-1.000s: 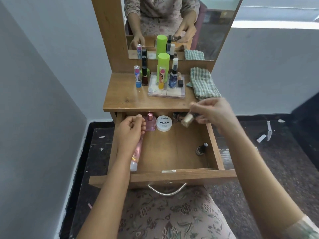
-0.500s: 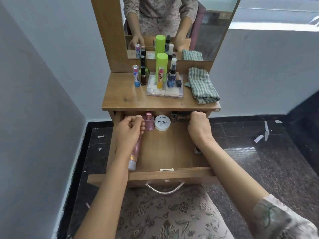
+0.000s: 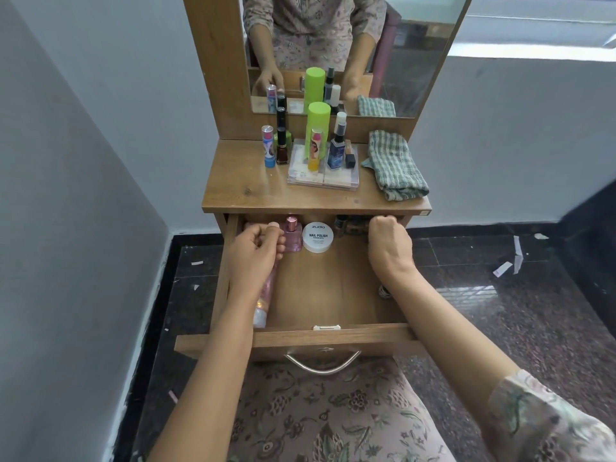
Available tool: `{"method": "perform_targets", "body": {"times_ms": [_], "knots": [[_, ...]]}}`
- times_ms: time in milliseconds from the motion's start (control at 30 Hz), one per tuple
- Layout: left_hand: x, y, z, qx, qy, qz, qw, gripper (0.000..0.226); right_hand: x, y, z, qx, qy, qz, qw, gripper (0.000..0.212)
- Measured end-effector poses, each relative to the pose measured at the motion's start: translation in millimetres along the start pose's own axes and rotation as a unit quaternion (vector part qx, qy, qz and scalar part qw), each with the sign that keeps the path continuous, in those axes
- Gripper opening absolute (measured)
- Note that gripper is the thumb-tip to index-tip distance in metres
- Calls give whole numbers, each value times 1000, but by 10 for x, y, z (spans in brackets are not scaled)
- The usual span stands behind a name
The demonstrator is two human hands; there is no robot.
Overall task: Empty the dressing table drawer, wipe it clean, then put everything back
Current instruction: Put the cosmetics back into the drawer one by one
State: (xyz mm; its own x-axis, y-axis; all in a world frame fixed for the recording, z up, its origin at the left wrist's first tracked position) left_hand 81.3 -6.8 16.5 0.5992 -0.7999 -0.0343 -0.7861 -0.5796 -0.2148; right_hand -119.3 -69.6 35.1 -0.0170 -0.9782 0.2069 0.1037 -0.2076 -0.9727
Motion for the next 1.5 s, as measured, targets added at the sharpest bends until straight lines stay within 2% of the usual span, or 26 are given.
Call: {"method": "perform_targets", "body": {"times_ms": [100,167,200,300,367,433,600,733,1000,1167,1233,1267,1300,1333,1367,1400,1433,1500], "knots": [[5,15,7,-6,-8,1,1000,26,-65,-133,-9,16,17,1,1000,23],[23,28,3,-22,-21,0,1000,26,-76,-314,-14,59,24,-30,998,8],[29,33,-1,-26,-25,0,999,27,-50,-433,-2,106,19,-61,992,8],[21,37,-17,-21,-17,0,1000,26,155,-860,96,299,5,-150,942,19],[17,30,-10,-12,-10,1,1000,26,411,-1002,132,342,-5,-195,919,25],[19,22,7,-9,-11,2,1000,26,681,-975,141,339,-7,-183,923,28],[29,18,21,-11,-16,1,1000,25,993,-677,225,308,0,-83,948,23],[30,17,17,-13,-19,3,1000,26,988,-537,289,278,33,-64,958,28],[25,14,7,-7,-8,6,1000,26,991,-516,317,256,55,-76,962,20],[25,19,14,-17,-13,10,1000,25,827,-553,163,249,75,-142,955,16],[30,21,20,-22,-17,10,1000,24,595,-649,104,322,94,-163,928,17],[34,24,21,-26,-19,11,999,23,466,-678,80,393,109,-148,901,17],[32,27,16,-32,-23,13,999,22,335,-694,70,489,129,-105,856,17],[29,32,6,-40,-27,17,999,22,213,-695,82,585,151,-43,795,16],[23,37,-7,-51,-31,24,998,21,99,-696,105,657,174,21,733,13],[14,40,-23,-63,-35,32,997,20,0,-678,133,698,189,75,687,11],[3,40,-41,-75,-40,42,996,20,-90,-651,164,716,196,116,660,11],[-14,45,-70,-104,-56,73,990,20,-226,-560,230,728,189,170,636,13]]}}
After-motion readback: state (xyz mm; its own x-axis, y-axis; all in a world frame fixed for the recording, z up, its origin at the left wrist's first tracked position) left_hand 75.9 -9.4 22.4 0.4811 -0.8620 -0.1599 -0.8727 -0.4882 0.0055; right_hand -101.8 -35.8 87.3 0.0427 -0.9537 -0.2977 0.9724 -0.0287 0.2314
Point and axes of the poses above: each hand's wrist, its own x-axis towards the middle knuckle, its own y-axis out of the palm, z = x × y, the point moved 2 cm from there along x, towards the middle knuckle, and after that the axes turned 10 degrees about -z, right-handed, at the moved point
